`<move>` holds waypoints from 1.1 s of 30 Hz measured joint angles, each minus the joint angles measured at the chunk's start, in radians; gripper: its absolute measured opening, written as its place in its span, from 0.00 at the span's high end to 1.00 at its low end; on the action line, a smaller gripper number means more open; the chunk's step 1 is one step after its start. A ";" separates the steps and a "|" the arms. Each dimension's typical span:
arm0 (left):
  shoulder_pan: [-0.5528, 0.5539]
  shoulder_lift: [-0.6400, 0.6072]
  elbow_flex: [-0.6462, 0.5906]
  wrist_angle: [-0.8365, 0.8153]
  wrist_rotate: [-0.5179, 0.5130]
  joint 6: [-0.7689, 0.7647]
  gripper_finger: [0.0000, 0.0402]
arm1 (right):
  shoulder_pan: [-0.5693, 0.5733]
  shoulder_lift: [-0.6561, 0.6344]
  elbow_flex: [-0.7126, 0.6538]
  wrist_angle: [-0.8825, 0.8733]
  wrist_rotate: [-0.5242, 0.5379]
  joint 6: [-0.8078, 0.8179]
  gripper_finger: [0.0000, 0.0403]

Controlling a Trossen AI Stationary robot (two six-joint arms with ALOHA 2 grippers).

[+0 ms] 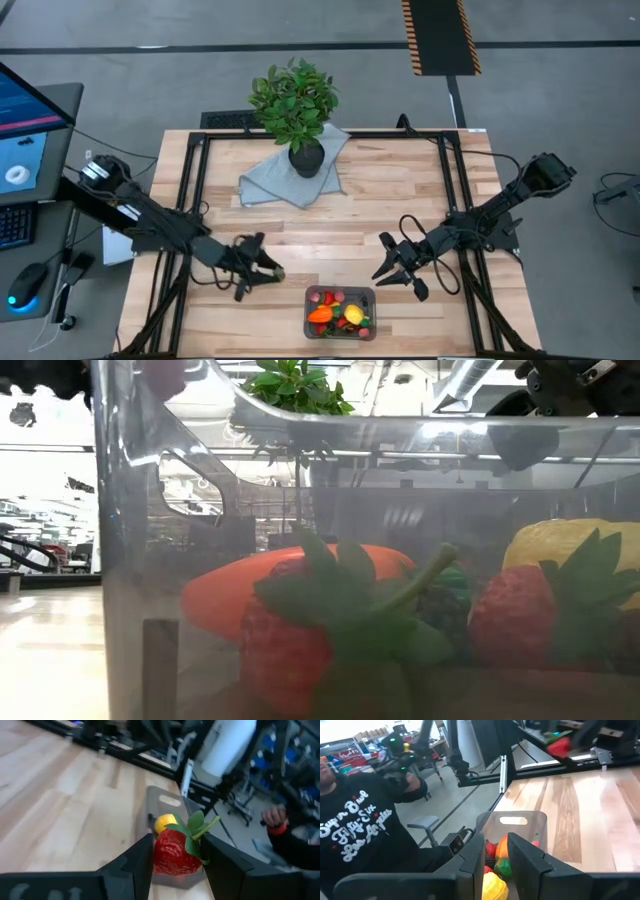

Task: Pick and placing Produce into tupperware
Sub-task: Put the red strawberry into the black bin, then return to Home Position

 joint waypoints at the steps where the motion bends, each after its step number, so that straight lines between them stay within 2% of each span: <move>1: 0.004 0.039 0.033 -0.001 0.015 0.020 0.64 | 0.000 0.000 0.000 0.000 0.002 0.000 0.73; 7: 0.009 0.259 0.256 -0.016 0.082 0.125 0.64 | 0.000 0.000 0.000 0.000 0.002 0.000 0.73; 10: 0.020 0.344 0.361 -0.098 0.146 0.132 0.64 | 0.000 0.000 0.000 0.000 0.002 0.000 0.73; 13: 0.026 0.415 0.445 -0.209 0.160 0.141 0.64 | 0.002 0.000 0.000 0.000 0.002 0.000 0.73; 16: 0.033 0.476 0.503 -0.293 0.158 0.126 0.64 | 0.003 0.000 0.000 0.000 0.002 0.000 0.73; 23: 0.060 0.568 0.565 -0.301 0.178 0.078 0.64 | 0.002 0.000 0.000 -0.001 0.001 0.000 0.73; 27: 0.074 0.568 0.568 -0.296 0.181 0.116 0.56 | 0.002 0.000 0.000 -0.001 0.002 0.000 0.73; 33: 0.078 0.567 0.567 -0.307 0.184 0.144 0.36 | 0.002 0.000 0.000 -0.001 0.002 0.001 0.73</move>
